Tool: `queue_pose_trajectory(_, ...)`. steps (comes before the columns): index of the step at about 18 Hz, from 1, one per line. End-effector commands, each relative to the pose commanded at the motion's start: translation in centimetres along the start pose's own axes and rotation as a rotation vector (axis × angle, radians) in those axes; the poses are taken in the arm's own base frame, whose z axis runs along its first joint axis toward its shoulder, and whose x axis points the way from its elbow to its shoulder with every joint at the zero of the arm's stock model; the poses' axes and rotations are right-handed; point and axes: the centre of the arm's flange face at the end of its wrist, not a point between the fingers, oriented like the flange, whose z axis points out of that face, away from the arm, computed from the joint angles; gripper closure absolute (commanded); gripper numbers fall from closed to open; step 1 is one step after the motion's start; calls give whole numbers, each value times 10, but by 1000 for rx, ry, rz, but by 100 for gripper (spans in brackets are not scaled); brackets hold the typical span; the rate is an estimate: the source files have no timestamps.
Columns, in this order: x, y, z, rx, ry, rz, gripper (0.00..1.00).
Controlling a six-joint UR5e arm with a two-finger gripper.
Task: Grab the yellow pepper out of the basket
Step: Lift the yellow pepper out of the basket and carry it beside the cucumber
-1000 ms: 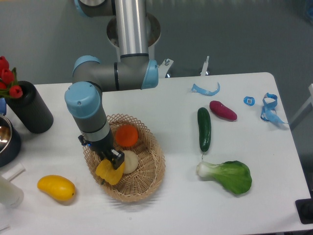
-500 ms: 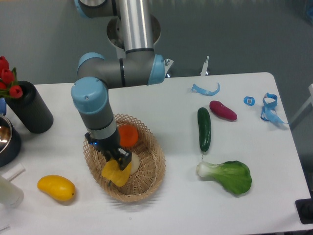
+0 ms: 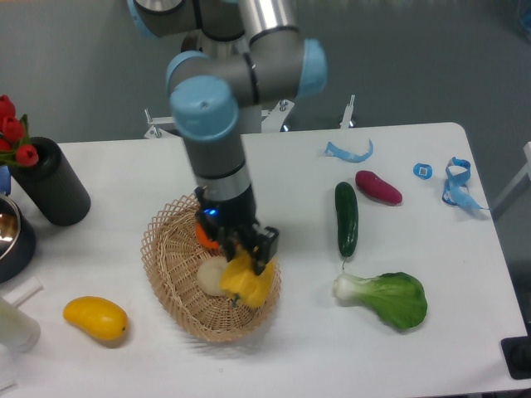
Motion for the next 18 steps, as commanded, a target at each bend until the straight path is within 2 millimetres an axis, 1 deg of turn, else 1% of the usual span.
queue_pose_trajectory(2, -15, 15, -7, 0, -13, 31, 67)
queue_pose_trajectory(4, -31, 31, -7, -6, -20, 23, 67)
queue_pose_trajectory(5, -35, 37, -6, -2, -15, 21, 67)
queue_pose_trajectory(6, -35, 38, -5, 4, -10, 19, 67)
queue_pose_trajectory(7, -37, 38, -14, 14, -21, 18, 67)
queue_pose_trajectory(8, -37, 39, -17, 23, -18, 14, 67)
queue_pose_trajectory(10, -42, 45, -16, 25, -16, 1, 67)
queue_pose_trajectory(13, -43, 46, -14, 25, -13, -3, 67)
queue_pose_trajectory(15, -42, 49, -8, 18, -3, -6, 67)
queue_pose_trajectory(17, -41, 56, -1, 9, 6, -15, 67)
queue_pose_trajectory(18, -42, 57, -2, 10, 5, -17, 67)
